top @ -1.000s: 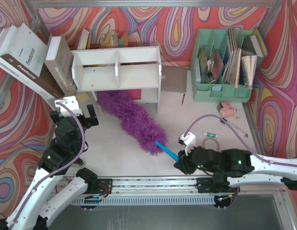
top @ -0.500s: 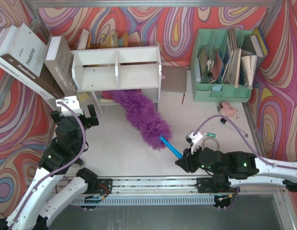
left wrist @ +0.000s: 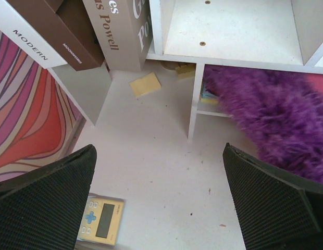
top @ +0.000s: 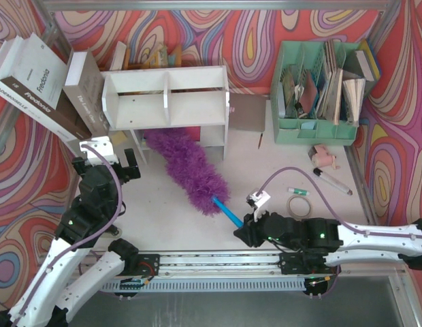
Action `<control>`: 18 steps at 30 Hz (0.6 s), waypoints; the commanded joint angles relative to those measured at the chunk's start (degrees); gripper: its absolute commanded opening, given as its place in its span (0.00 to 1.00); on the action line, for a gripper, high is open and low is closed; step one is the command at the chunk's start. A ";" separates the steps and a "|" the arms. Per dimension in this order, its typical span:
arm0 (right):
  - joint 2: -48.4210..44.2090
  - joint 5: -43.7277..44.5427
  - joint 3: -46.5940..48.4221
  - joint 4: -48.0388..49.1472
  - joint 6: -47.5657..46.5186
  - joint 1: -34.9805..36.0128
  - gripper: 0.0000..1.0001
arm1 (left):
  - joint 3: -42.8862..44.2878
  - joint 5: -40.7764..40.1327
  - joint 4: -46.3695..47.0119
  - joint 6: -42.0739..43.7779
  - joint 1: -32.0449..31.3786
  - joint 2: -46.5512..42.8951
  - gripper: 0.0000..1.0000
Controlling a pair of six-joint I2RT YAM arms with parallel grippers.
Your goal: Dust the bookshelf with a duster
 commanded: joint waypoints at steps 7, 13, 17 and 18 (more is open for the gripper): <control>6.75 -0.96 1.57 13.46 -3.87 0.26 0.00 | -1.04 -0.59 1.06 0.99 0.52 0.25 0.98; -6.27 7.25 0.08 3.89 0.01 0.25 0.00 | -1.01 -0.34 1.11 1.16 0.54 0.39 0.99; -9.00 6.05 -1.02 5.00 -0.11 0.21 0.00 | -0.97 -0.37 1.04 1.17 0.67 0.41 0.98; -8.15 5.15 -1.21 6.46 -0.52 0.27 0.00 | -1.03 -0.37 1.08 1.21 0.68 0.39 0.99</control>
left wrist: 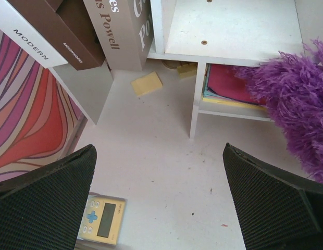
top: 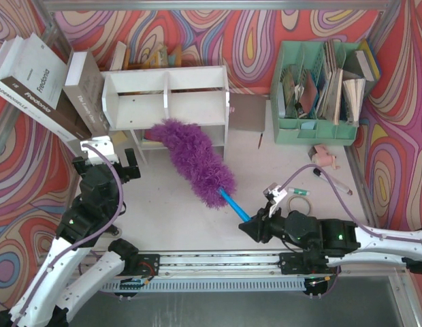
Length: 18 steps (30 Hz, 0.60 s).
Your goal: Dust the bookshelf with a duster
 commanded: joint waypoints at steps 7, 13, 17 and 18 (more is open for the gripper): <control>14.44 -3.63 1.34 12.83 -3.40 0.28 0.00 | -1.01 -0.28 1.03 0.91 0.48 0.04 0.99; 15.03 -3.62 1.21 14.75 -4.07 0.26 0.00 | -0.99 -0.17 0.89 0.96 0.44 -0.06 0.98; 8.75 2.51 0.86 4.81 -0.37 0.22 0.00 | -1.13 -0.06 0.84 0.89 0.48 -0.32 0.98; 7.62 4.27 1.26 1.78 0.48 0.25 0.00 | -1.13 0.01 0.90 0.88 0.47 -0.31 0.99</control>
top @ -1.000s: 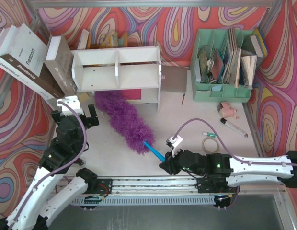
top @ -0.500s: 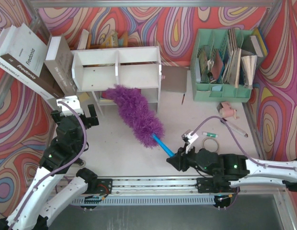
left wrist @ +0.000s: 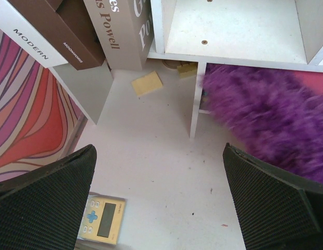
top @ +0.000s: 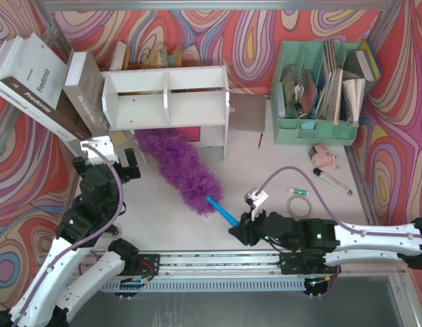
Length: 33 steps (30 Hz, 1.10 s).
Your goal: Dust the bookshelf with a duster
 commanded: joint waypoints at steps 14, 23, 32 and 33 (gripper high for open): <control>2.19 4.34 3.54 -0.21 -0.61 0.18 0.00 | -0.99 0.07 0.71 0.76 0.34 -0.22 0.99; -9.61 12.94 1.71 -13.35 9.85 0.18 0.00 | -0.82 0.23 0.63 0.03 0.43 -0.75 0.98; -0.25 9.11 0.64 -3.33 8.74 0.23 0.00 | -0.77 0.44 0.59 0.03 0.43 -0.23 0.99; 0.90 8.60 1.13 -2.57 8.34 0.17 0.00 | -0.79 0.45 0.62 0.01 0.47 -0.25 0.99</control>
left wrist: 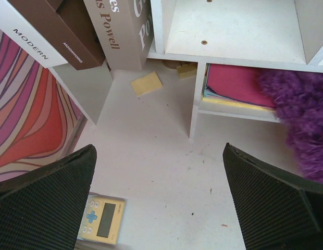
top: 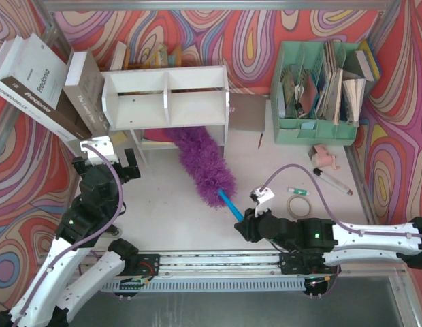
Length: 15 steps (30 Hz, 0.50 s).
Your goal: Dust the bookshelf with a duster
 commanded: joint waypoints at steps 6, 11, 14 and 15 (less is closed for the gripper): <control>1.65 3.25 2.43 1.11 0.29 0.27 0.00 | -0.77 0.07 0.60 0.21 0.33 -0.18 0.99; -5.83 8.63 2.66 -7.78 4.68 0.25 0.00 | -0.78 0.08 0.70 0.24 0.27 0.04 0.99; -6.78 10.07 3.23 -11.38 7.18 0.24 0.00 | -0.82 0.01 0.73 0.33 0.28 0.17 0.99; -6.53 10.41 3.44 -12.25 8.09 0.26 0.00 | -0.78 0.04 0.65 0.33 0.33 0.09 0.99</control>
